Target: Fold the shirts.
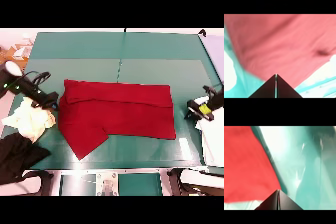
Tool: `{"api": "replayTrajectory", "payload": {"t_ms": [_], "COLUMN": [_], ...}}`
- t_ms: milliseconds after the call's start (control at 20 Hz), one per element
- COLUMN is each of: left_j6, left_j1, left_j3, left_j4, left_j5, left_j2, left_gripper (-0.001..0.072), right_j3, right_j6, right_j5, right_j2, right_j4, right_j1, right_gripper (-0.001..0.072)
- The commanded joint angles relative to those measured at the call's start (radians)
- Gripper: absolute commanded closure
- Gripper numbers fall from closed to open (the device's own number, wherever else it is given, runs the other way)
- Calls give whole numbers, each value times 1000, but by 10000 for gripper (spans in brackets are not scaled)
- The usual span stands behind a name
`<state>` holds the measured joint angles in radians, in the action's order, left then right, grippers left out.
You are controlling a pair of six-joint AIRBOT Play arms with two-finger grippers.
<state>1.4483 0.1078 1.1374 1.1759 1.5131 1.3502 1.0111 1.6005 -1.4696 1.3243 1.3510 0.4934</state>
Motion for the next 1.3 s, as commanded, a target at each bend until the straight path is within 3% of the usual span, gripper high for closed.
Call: {"api": "replayTrajectory", "payload": {"t_ms": [0, 50, 100, 150, 200, 250, 450, 600, 750, 800, 850, 1000, 1250], "left_j6": [60, 88, 96, 131, 153, 159, 155, 156, 142, 96, 68, 40, 62], "left_j1": [3, 3, 3, 3, 3, 3, -66, -129, -138, -138, -137, -137, -137], "left_j3": [-291, -375, -450, -527, -593, -657, -871, -910, -910, -904, -888, -770, -544], "left_j4": [47, 35, 26, 21, 14, -19, -215, -299, -377, -414, -421, -342, -200], "left_j5": [-109, -138, -159, -185, -222, -263, -509, -709, -813, -823, -808, -673, -327], "left_j2": [-277, -346, -404, -454, -484, -498, -498, -498, -498, -498, -498, -498, -498], "left_gripper": [683, 643, 335, 85, 78, 77, 79, 86, 489, 680, 683, 684, 684], "right_j3": [-323, -412, -481, -544, -592, -637, -772, -822, -829, -829, -829, -792, -576], "right_j6": [76, 93, 95, 94, 93, 93, 90, 90, 90, 89, 68, -23, 46], "right_j5": [78, 120, 161, 200, 243, 295, 452, 586, 689, 695, 693, 603, 372], "right_j2": [-283, -368, -432, -484, -518, -540, -540, -540, -540, -540, -540, -541, -541], "right_j4": [-22, -64, -106, -159, -200, -241, -381, -459, -561, -583, -596, -567, -309], "right_j1": [42, 49, 50, 50, 50, 50, 50, 50, 38, 27, 21, 23, 23], "right_gripper": [698, 697, 676, 513, 309, 242, 243, 243, 257, 442, 670, 697, 698]}}
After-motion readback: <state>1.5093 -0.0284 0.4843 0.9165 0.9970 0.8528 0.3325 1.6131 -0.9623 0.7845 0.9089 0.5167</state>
